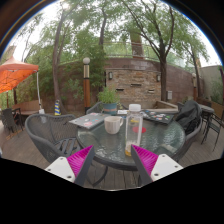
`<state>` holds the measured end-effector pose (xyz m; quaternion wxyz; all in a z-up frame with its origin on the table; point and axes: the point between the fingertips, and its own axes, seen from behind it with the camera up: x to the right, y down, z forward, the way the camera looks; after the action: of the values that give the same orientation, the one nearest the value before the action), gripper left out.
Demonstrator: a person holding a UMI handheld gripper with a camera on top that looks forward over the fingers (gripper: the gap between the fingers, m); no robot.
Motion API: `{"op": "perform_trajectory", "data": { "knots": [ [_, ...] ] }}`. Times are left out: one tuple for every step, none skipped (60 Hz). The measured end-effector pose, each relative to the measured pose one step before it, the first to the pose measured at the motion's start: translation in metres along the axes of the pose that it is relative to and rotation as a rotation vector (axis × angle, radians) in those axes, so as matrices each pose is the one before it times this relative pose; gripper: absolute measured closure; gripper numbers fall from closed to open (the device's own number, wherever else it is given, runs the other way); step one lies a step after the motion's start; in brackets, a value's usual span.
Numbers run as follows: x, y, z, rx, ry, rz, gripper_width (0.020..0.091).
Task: Pour water
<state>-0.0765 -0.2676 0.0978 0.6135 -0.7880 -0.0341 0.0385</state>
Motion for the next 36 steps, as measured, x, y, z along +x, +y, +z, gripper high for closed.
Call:
{"op": "perform_trajectory", "data": {
  "knots": [
    [0.00734, -0.0008, 0.00449, 0.00427, 0.01327, -0.0015, 0.0285],
    [0.00703, -0.0005, 0.0049, 0.00296, 0.01429, -0.0015, 0.0285],
    [0.00632, -0.00091, 0.00483, 0.00274, 0.01354, -0.0018, 0.0285],
    [0.00508, -0.00139, 0.00557, 0.00259, 0.01281, -0.0013, 0.0285],
    [0.00546, -0.00043, 0.006, 0.00228, 0.01209, -0.0013, 0.0285],
    [0.00463, -0.00049, 0.00529, 0.00234, 0.01241, -0.0007, 0.0285],
    [0.00451, -0.00089, 0.00584, 0.00304, 0.01244, -0.0011, 0.0285],
    [0.00427, -0.00117, 0.00546, 0.00383, 0.01235, -0.0014, 0.0286],
    [0.00399, -0.00119, 0.00571, 0.00473, 0.01185, -0.0015, 0.0284],
    [0.00389, -0.00161, 0.00579, 0.00598, 0.01056, -0.0032, 0.0283],
    [0.00311, -0.00186, 0.00565, 0.00794, 0.00903, -0.0049, 0.0284],
    [0.00303, -0.00244, 0.00525, 0.00941, 0.00923, -0.0071, 0.0284],
    [0.00409, -0.00185, 0.00506, 0.00907, 0.01216, -0.0076, 0.0283],
    [0.00444, -0.00134, 0.00523, 0.00798, 0.01337, -0.0078, 0.0286],
    [0.00345, -0.00109, 0.00419, 0.00687, 0.01126, -0.008, 0.0284],
    [0.00204, -0.00093, 0.00475, 0.00555, 0.0083, -0.0072, 0.0286],
    [0.00133, -0.00058, 0.00482, 0.00523, 0.00639, -0.0052, 0.0286],
    [0.00094, -0.00109, 0.0045, 0.00578, 0.0042, -0.003, 0.0287],
    [-0.00075, -0.00054, 0.00455, 0.0051, 0.00026, -0.0013, 0.0288],
    [-0.00192, -0.00028, 0.00464, 0.00274, -0.00412, 0.0006, 0.0289],
    [-0.00228, -0.00014, 0.00408, 0.00152, -0.00715, 0.002, 0.0288],
    [-0.00203, -0.00015, 0.00433, 0.00193, -0.00844, 0.0027, 0.029],
    [-0.00158, -0.00031, 0.00477, 0.00283, -0.00797, 0.0022, 0.0289],
    [-0.00098, -0.00047, 0.00492, 0.00353, -0.00482, 0.0011, 0.029],
    [0.00069, -0.00032, 0.00473, 0.00339, -0.00118, -0.001, 0.0296],
    [0.00088, -0.00031, 0.00452, 0.00325, 0.0028, -0.0032, 0.03],
    [0.00125, -0.0004, 0.00435, 0.00405, 0.00503, -0.0037, 0.03],
    [0.00239, -0.00183, 0.00386, 0.00568, 0.00748, -0.0018, 0.0299],
    [0.00139, -0.00163, 0.00362, 0.00719, 0.00738, -0.0019, 0.03],
    [0.00068, -0.001, 0.00372, 0.00735, 0.00497, -0.0026, 0.0301],
    [-0.00003, -0.00159, 0.00365, 0.00891, 0.00074, -0.0039, 0.0308],
    [-0.00058, -0.0015, 0.00335, 0.00969, -0.00216, -0.0056, 0.0319],
    [0.00377, 0.00013, 0.00532, 0.0086, -0.00293, -0.0081, 0.034],
    [-0.00425, -0.00256, 0.00088, 0.00828, 0.00165, -0.0066, 0.0373],
    [0.00037, -0.00072, 0.00193, 0.0068, 0.00187, -0.0079, 0.0439],
    [0.00092, 0.00155, 0.00232, 0.00081, 0.00443, -0.0057, 0.0527]
  ]
}}
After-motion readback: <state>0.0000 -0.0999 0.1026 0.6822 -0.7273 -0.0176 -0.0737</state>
